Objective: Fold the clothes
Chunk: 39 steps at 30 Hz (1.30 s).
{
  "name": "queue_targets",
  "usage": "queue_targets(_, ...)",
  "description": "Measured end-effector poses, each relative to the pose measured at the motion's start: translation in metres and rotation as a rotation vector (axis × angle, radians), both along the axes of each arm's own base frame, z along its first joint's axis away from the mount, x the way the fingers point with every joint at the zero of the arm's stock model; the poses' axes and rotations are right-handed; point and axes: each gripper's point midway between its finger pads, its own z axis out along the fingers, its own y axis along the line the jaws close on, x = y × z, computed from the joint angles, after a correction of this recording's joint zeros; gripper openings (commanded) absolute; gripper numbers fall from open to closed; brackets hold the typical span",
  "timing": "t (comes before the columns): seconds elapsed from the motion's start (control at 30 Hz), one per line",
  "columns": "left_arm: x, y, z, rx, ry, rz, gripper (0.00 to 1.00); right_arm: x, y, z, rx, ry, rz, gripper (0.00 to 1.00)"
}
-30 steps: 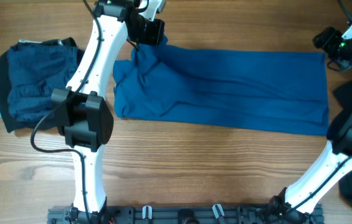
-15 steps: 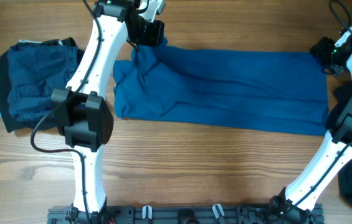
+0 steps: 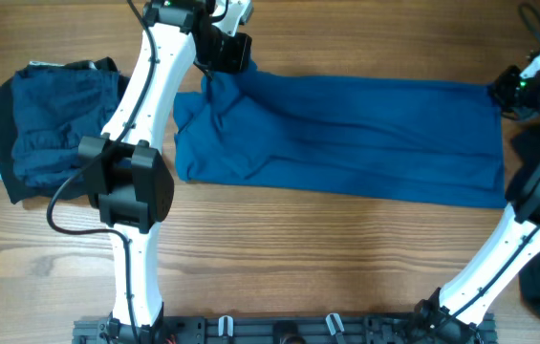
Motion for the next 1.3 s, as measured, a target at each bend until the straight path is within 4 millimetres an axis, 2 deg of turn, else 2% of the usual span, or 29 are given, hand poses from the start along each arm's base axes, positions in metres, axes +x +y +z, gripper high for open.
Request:
queue_targets(0.1, -0.009, 0.005, 0.002, 0.023, 0.024, 0.006, 0.04, -0.016, -0.009, 0.035, 0.018, -0.015, -0.026, 0.04)
queue_targets(0.23, -0.045, 0.023, 0.005, 0.102, 0.144, 0.021, 0.04, -0.04, -0.01, 0.089, 0.019, -0.032, -0.052, 0.04)
queue_targets(0.3, -0.062, 0.03, 0.01, 0.133, 0.197, 0.024, 0.04, -0.051, -0.007, 0.109, 0.023, -0.029, -0.059, 0.04)
queue_targets(0.43, -0.095, 0.041, 0.008, 0.185, 0.326, 0.022, 0.05, -0.086, 0.005, 0.101, 0.058, 0.125, -0.084, 0.04)
queue_targets(0.53, -0.112, 0.05, 0.007, 0.23, 0.395, 0.023, 0.1, -0.108, 0.008, 0.094, 0.056, 0.226, -0.096, 0.04)
queue_targets(0.77, -0.116, 0.055, 0.006, 0.262, 0.407, 0.026, 0.18, -0.137, 0.016, 0.087, 0.046, 0.355, -0.044, 0.04)
queue_targets(0.8, -0.116, 0.056, 0.006, 0.264, 0.408, 0.026, 0.19, -0.142, 0.017, 0.087, 0.046, 0.376, -0.038, 0.09)
queue_targets(0.87, -0.116, 0.056, 0.006, 0.266, 0.409, 0.026, 0.26, -0.154, 0.02, 0.086, 0.047, 0.429, -0.03, 0.34)
queue_targets(0.97, -0.116, 0.058, 0.006, 0.276, 0.407, 0.031, 0.45, -0.168, 0.019, 0.085, 0.028, 0.494, -0.023, 0.68)
queue_targets(1.03, -0.116, 0.059, 0.006, 0.28, 0.405, 0.028, 0.52, -0.168, 0.014, 0.084, 0.003, 0.499, -0.033, 0.75)
queue_targets(1.17, -0.115, 0.059, 0.006, 0.284, 0.401, 0.029, 0.6, -0.15, -0.002, 0.076, -0.066, 0.428, -0.041, 0.86)
queue_targets(1.27, -0.113, 0.059, 0.005, 0.284, 0.393, 0.03, 0.6, -0.143, -0.002, 0.058, -0.073, 0.392, -0.023, 0.9)
queue_targets(1.3, -0.113, 0.059, 0.005, 0.284, 0.391, 0.031, 0.57, -0.145, 0.0, 0.05, -0.067, 0.394, -0.01, 0.93)
